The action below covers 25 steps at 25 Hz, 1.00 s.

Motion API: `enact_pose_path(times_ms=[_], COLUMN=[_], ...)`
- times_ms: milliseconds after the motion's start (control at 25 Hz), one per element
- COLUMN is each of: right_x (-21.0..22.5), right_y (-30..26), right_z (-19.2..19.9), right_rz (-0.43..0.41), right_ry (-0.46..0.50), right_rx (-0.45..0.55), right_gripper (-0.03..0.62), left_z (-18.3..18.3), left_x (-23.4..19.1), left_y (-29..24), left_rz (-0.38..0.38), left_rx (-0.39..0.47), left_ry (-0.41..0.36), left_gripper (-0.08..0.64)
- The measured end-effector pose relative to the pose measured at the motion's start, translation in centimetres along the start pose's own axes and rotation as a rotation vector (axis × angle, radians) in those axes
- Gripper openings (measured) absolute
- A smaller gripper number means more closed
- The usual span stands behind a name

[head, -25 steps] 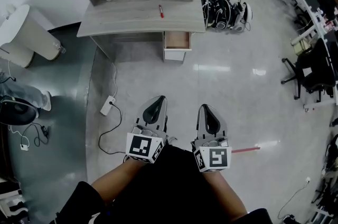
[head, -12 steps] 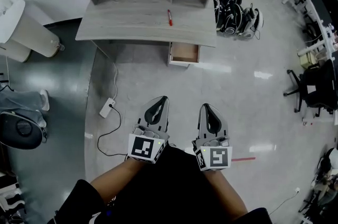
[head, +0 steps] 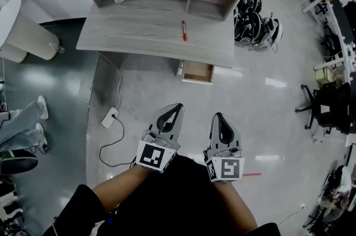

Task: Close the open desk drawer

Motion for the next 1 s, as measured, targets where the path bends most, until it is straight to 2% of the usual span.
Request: enact_pose_path(times_ms=[280, 480, 760, 1000], right_x=[1.6, 2.5, 3.3, 4.3], right_y=[-3.9, -4.9, -5.7, -7.6], right_z=[-0.3, 0.4, 0.8, 2.4], right_rz=[0.079, 0.117, 0.120, 0.072], right_ry=[-0.001, -0.016, 0.013, 0.034], right_rx=[-0.037, -0.063, -0.087, -0.095], right_gripper=[0.018, 0.018, 0.018, 0.018], left_z=[0.7, 1.6, 1.8, 3.3], left_x=[-4.2, -6.1, -6.0, -6.2], left_y=[-3.1, -4.9, -5.8, -6.3], left_rz=[0.033, 0.048, 0.074, 0.035], left_rx=[-0.053, -0.086, -0.054, -0.065], left_ry=[0.015, -0.009, 0.012, -0.014], left_gripper=[0.014, 0.014, 0.014, 0.014])
Point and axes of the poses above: the fingertips, and each gripper's own axes: y backward along the fingers, x to its right, z out of its underside, the point moved 6 cm from there along y, backward along the fingers, and after that the axes turned 4 degrees about -x, right-handed, at the moved point
